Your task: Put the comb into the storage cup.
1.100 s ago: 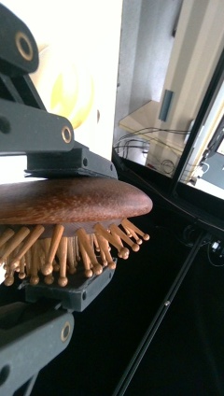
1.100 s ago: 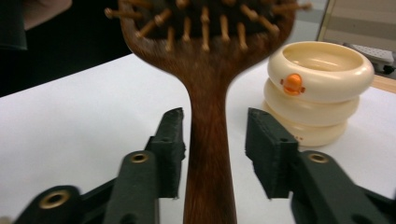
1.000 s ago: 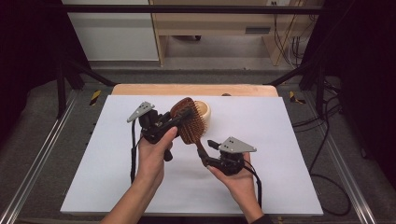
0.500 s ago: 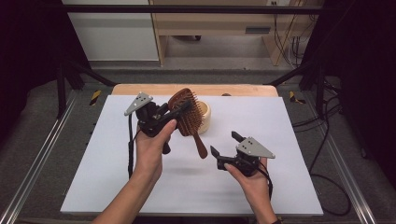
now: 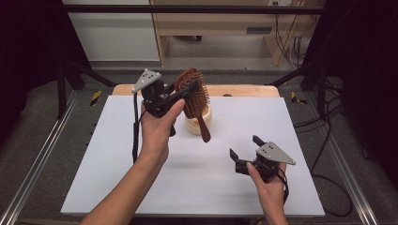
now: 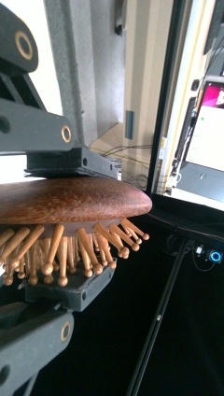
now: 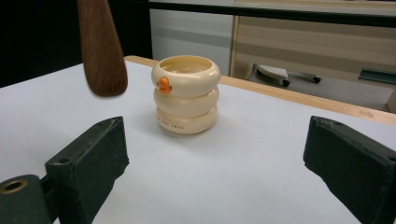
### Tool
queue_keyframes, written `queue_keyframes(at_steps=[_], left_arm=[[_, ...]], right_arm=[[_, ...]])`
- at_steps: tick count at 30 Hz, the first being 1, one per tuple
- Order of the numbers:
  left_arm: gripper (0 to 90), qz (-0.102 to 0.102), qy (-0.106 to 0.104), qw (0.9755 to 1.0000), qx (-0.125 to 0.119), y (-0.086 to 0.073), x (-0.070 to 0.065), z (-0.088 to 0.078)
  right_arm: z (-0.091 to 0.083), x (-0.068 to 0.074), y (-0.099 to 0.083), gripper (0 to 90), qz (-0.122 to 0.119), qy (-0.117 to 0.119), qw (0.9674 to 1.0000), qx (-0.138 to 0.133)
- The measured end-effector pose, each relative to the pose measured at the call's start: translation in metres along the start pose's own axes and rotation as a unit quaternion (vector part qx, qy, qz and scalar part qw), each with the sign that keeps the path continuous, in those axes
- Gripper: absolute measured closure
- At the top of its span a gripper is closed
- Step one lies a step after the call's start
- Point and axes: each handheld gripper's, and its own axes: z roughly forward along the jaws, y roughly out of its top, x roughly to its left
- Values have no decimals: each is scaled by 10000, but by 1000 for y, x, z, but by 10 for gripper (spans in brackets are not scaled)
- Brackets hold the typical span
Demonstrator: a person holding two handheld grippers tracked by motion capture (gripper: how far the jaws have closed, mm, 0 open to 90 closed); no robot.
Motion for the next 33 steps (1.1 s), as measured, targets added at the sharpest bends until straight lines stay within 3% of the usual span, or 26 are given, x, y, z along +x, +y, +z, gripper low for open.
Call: queue_keyframes(at_steps=[4,7,11,16,18,23,26,31,33], left_arm=[[521,72,168,9998,-9,10,-2,10],[522,163,236,9996,-29,18,1,17],[521,164,292,9994,-124,25,10,21],[521,178,336,9989,-269,31,24,28],[521,225,367,9985,-326,32,29,32],[521,416,379,9980,-276,31,37,47],[521,503,413,9975,-286,29,40,56],[521,407,447,9976,-328,26,47,64],[521,479,484,9971,-352,26,47,66]], right_arm=[[-3,-2,-6,57,-84,-61,9998,149],[-7,-4,-10,54,39,-84,9999,135],[-6,-4,-10,50,-29,-98,9998,157],[-1,-3,-13,50,-277,-78,9991,304],[-1,-4,-14,48,-343,-96,9989,309],[3,-6,-17,47,-138,-25,9995,288],[6,-3,-17,49,-180,-23,9994,310],[7,1,-17,48,-288,31,9991,308],[6,1,-17,48,-294,46,9992,283]])
